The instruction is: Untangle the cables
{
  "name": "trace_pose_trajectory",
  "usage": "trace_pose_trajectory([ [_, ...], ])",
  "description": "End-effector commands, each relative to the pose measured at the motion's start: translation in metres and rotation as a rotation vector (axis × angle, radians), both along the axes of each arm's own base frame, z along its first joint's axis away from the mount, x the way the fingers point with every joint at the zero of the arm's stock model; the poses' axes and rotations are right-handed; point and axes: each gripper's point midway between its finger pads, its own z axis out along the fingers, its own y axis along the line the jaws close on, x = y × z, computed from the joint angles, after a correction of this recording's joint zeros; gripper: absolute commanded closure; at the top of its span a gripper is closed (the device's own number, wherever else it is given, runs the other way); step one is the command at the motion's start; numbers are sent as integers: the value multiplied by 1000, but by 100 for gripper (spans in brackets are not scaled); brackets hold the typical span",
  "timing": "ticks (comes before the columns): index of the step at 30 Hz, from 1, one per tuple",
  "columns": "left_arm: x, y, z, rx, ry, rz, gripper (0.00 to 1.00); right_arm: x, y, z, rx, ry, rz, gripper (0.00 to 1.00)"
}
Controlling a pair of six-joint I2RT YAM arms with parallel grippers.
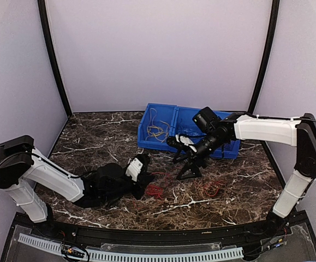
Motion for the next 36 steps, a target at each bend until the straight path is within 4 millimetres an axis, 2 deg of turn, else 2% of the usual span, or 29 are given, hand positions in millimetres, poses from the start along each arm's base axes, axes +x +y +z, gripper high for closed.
trace_pose_trajectory([
  [1,-4,-8,19,-71,17,-20,90,11,30,13,56,28,-20,1],
  [6,-7,-7,23,-82,19,-22,89,2,44,-3,26,51,14,2],
  [10,-8,-6,29,-96,11,-25,89,3,51,-5,28,46,28,1],
  [12,-9,-6,30,-98,8,-27,89,2,53,-8,23,40,43,8],
  [17,-9,-3,32,-106,7,-22,89,-1,58,-19,1,62,56,38],
  [19,-9,-3,32,-109,7,-20,89,-1,60,-18,0,80,62,64],
  [20,-9,-3,32,-108,6,-20,89,-1,61,-16,1,84,66,87],
  [21,-9,-2,31,-106,7,-18,89,-1,62,-12,3,85,71,100],
  [23,-9,-2,27,-98,10,-16,84,-3,63,6,30,74,89,100],
  [26,-5,0,12,-65,14,7,77,-10,62,52,108,26,130,100],
  [30,-10,3,-13,-61,-13,-22,75,-22,57,107,198,-27,177,100],
  [31,-10,3,-9,-85,-34,-26,76,-24,56,119,216,-35,184,100],
  [33,-9,1,-12,-84,-46,-30,78,-29,53,134,239,-43,194,100],
  [36,-7,-5,-9,-88,-57,-34,79,-32,49,144,251,-67,191,100],
])
